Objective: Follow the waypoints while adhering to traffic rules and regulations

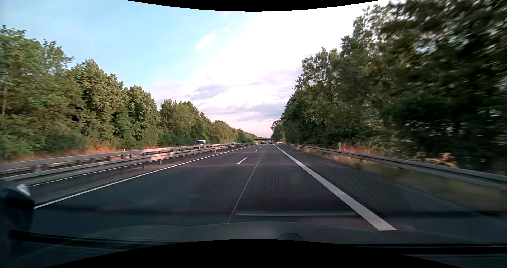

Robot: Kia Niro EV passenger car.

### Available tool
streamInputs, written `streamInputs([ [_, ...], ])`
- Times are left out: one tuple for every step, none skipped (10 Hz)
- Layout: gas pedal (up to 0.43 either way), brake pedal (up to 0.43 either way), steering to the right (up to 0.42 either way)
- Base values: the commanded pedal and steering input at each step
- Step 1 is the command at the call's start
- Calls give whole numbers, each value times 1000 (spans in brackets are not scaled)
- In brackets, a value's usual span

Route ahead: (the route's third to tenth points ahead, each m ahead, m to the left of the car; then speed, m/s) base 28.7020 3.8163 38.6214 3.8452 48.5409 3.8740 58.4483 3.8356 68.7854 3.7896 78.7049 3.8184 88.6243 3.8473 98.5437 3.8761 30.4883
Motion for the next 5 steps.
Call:
streamInputs([
  [118,0,-4],
  [118,0,-4],
  [118,0,-4],
  [118,0,-3],
  [118,0,-3],
])
